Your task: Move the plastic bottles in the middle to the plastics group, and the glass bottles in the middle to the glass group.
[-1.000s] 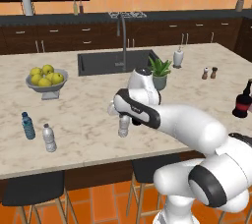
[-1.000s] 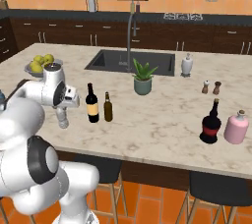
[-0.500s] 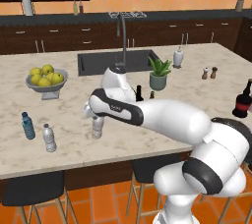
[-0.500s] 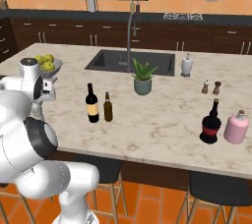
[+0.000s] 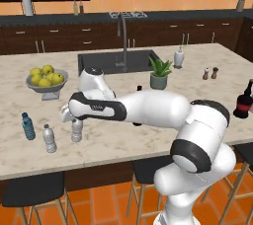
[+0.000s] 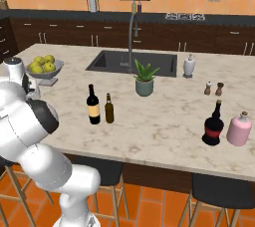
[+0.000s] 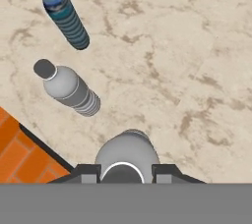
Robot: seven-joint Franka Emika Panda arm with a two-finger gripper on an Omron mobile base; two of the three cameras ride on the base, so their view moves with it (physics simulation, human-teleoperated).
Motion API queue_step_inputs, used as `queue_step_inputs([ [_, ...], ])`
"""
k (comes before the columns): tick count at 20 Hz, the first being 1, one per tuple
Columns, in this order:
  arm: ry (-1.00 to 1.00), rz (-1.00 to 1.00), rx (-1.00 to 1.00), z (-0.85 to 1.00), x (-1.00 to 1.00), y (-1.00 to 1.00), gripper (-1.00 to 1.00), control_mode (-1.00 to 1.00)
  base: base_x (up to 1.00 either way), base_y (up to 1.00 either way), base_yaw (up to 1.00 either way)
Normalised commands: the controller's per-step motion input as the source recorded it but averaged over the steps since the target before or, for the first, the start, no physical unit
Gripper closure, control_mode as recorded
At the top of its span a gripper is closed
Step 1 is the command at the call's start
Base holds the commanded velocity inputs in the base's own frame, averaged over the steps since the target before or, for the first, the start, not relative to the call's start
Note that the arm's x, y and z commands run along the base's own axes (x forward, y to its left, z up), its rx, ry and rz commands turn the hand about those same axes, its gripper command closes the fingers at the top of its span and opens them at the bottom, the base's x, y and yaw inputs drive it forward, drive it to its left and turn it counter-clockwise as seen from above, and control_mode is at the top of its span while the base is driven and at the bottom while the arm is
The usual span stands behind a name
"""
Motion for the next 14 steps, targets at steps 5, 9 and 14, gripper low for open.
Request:
queue_step_inputs([
  [5,-0.04,0.0,-0.01,0.0,0.15,0.23,1.0,-1.0,0.0,0.0,0.0],
  [9,0.0,0.0,-0.01,-0.1,0.12,0.2,1.0,-1.0,0.0,0.0,0.0],
  [14,0.0,0.01,0.0,-0.5,0.03,0.13,1.0,-1.0,0.0,0.0,0.0],
])
